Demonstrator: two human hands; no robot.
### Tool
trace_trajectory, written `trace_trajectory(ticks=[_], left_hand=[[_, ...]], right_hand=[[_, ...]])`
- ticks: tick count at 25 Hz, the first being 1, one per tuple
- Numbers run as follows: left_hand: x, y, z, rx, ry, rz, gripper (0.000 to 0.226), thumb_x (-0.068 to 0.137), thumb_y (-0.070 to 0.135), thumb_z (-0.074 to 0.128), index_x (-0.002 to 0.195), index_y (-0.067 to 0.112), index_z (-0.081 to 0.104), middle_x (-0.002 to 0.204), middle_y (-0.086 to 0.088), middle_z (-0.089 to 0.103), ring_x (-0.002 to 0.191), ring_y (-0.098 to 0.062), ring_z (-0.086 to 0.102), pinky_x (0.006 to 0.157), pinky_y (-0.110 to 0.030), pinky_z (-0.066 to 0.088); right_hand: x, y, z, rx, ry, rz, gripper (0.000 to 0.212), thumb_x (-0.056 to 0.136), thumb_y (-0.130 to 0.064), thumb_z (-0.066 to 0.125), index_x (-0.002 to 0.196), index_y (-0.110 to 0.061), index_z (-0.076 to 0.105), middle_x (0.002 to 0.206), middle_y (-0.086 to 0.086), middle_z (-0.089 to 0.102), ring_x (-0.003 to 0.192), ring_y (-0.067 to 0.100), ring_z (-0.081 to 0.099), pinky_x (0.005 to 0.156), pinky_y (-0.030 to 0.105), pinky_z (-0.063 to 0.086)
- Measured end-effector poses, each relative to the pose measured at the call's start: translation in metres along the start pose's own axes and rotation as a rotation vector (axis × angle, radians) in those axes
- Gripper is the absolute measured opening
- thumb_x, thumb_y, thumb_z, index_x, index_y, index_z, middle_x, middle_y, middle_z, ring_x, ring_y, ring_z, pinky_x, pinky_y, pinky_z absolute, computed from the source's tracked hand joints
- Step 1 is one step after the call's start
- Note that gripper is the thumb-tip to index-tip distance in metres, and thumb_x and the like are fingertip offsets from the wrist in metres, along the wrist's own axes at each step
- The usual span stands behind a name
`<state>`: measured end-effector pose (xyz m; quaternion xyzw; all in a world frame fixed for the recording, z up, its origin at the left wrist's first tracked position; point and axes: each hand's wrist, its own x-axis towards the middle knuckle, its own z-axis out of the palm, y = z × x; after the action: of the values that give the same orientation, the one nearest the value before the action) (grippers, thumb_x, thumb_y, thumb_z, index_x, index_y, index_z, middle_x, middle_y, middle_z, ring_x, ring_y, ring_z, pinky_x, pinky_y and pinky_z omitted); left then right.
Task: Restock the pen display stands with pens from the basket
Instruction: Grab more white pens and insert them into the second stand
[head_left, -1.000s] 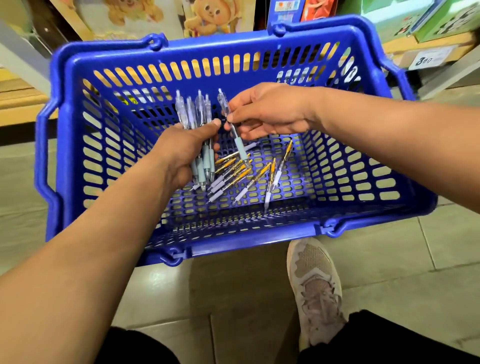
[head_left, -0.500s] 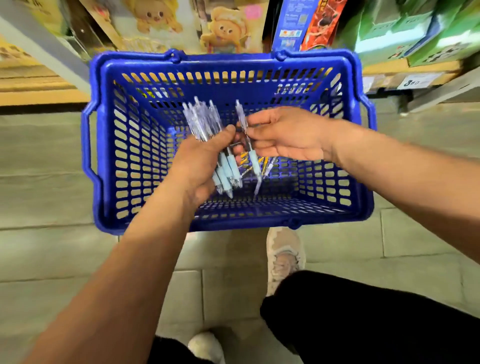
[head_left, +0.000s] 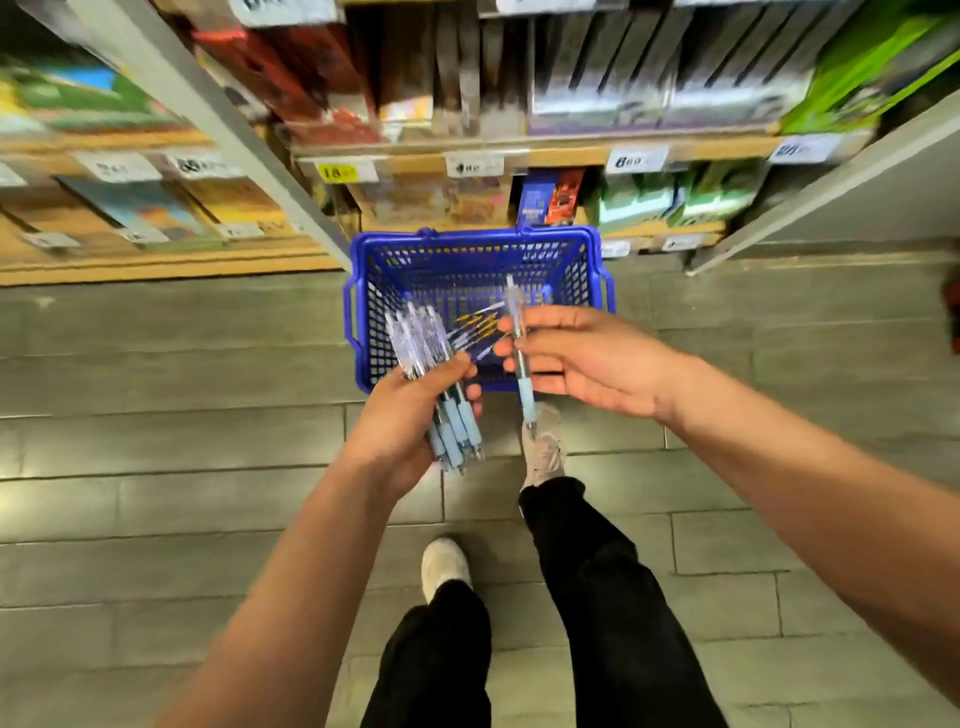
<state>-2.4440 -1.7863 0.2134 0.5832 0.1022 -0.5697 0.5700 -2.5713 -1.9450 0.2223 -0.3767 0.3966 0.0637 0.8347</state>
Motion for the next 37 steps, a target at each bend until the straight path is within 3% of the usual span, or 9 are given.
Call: trace_trajectory(ticks=[3, 6, 8, 10, 13, 17, 25, 28, 37], left_hand=[[-0.112, 0.056, 0.01, 0.007, -0.034, -0.01, 0.014, 0.098, 0.01, 0.06, 0.108, 0.0, 0.062, 0.077, -0.009, 0.066, 0.059, -0.016, 0.065, 0.06, -0.029, 0.06], [-0.201, 0.083, 0.021, 0.043, -0.102, 0.012, 0.015, 0.1, 0.011, 0.057, 0.105, -0.001, 0.064, 0.081, -0.01, 0.069, 0.064, -0.017, 0.066, 0.063, -0.032, 0.061], [-0.253, 0.093, 0.027, 0.071, -0.148, 0.03, 0.016, 0.101, 0.014, 0.056, 0.102, 0.001, 0.067, 0.084, -0.008, 0.072, 0.068, -0.017, 0.069, 0.068, -0.035, 0.063], [-0.296, 0.098, 0.038, 0.089, -0.198, 0.043, 0.018, 0.101, 0.016, 0.057, 0.105, 0.004, 0.07, 0.088, -0.008, 0.076, 0.073, -0.018, 0.072, 0.074, -0.038, 0.062], [-0.337, 0.104, 0.057, 0.113, -0.223, 0.073, 0.02, 0.1, 0.017, 0.059, 0.112, 0.004, 0.069, 0.093, -0.01, 0.077, 0.076, -0.02, 0.074, 0.071, -0.037, 0.064], [-0.363, 0.119, 0.077, 0.139, -0.257, 0.065, 0.026, 0.09, 0.02, 0.069, 0.109, 0.002, 0.074, 0.107, -0.021, 0.075, 0.091, -0.029, 0.075, 0.076, -0.04, 0.063], [-0.358, 0.144, 0.152, 0.202, -0.248, 0.21, 0.022, 0.093, 0.011, 0.069, 0.114, 0.004, 0.073, 0.108, -0.024, 0.073, 0.086, -0.028, 0.072, 0.076, -0.04, 0.062], [-0.351, 0.137, 0.184, 0.165, -0.191, 0.207, 0.028, 0.086, 0.015, 0.075, 0.111, 0.001, 0.073, 0.101, -0.023, 0.074, 0.084, -0.027, 0.074, 0.073, -0.037, 0.061], [-0.316, 0.157, 0.234, 0.117, -0.183, 0.212, 0.022, 0.095, 0.014, 0.068, 0.111, 0.0, 0.073, 0.1, -0.022, 0.073, 0.081, -0.027, 0.073, 0.07, -0.037, 0.06]], right_hand=[[-0.103, -0.026, 0.074, 0.05, 0.048, -0.071, 0.014, 0.1, -0.011, 0.058, 0.109, -0.015, 0.068, 0.101, 0.005, 0.074, 0.081, 0.013, 0.071, 0.076, 0.028, 0.059], [-0.184, -0.033, 0.131, -0.018, 0.107, -0.143, 0.011, 0.1, -0.02, 0.06, 0.105, -0.022, 0.069, 0.099, -0.013, 0.076, 0.083, 0.003, 0.071, 0.061, 0.018, 0.056], [-0.23, -0.038, 0.159, -0.073, 0.152, -0.217, 0.01, 0.099, -0.024, 0.063, 0.107, -0.025, 0.069, 0.095, -0.018, 0.076, 0.087, 0.001, 0.071, 0.065, 0.019, 0.056], [-0.271, -0.046, 0.175, -0.088, 0.211, -0.306, 0.01, 0.096, -0.022, 0.068, 0.104, -0.025, 0.071, 0.092, -0.01, 0.077, 0.089, 0.009, 0.073, 0.073, 0.027, 0.057], [-0.317, -0.062, 0.184, -0.042, 0.243, -0.356, 0.011, 0.094, -0.02, 0.07, 0.105, -0.02, 0.069, 0.091, -0.002, 0.079, 0.083, 0.018, 0.076, 0.07, 0.026, 0.058], [-0.356, -0.075, 0.18, -0.04, 0.166, -0.357, 0.026, 0.096, -0.025, 0.067, 0.116, -0.01, 0.067, 0.104, 0.009, 0.078, 0.092, 0.026, 0.076, 0.071, 0.026, 0.058], [-0.372, -0.141, 0.12, -0.092, 0.148, -0.407, 0.022, 0.091, -0.019, 0.074, 0.112, -0.01, 0.071, 0.102, 0.011, 0.077, 0.079, 0.019, 0.073, 0.071, 0.028, 0.06], [-0.37, -0.164, 0.09, -0.108, 0.132, -0.388, 0.017, 0.093, -0.02, 0.072, 0.106, -0.01, 0.075, 0.098, 0.011, 0.078, 0.081, 0.02, 0.074, 0.071, 0.027, 0.06], [-0.341, -0.21, 0.05, 0.031, 0.142, -0.336, 0.012, 0.091, -0.012, 0.073, 0.1, -0.005, 0.075, 0.086, 0.009, 0.076, 0.075, 0.018, 0.071, 0.069, 0.026, 0.058]])
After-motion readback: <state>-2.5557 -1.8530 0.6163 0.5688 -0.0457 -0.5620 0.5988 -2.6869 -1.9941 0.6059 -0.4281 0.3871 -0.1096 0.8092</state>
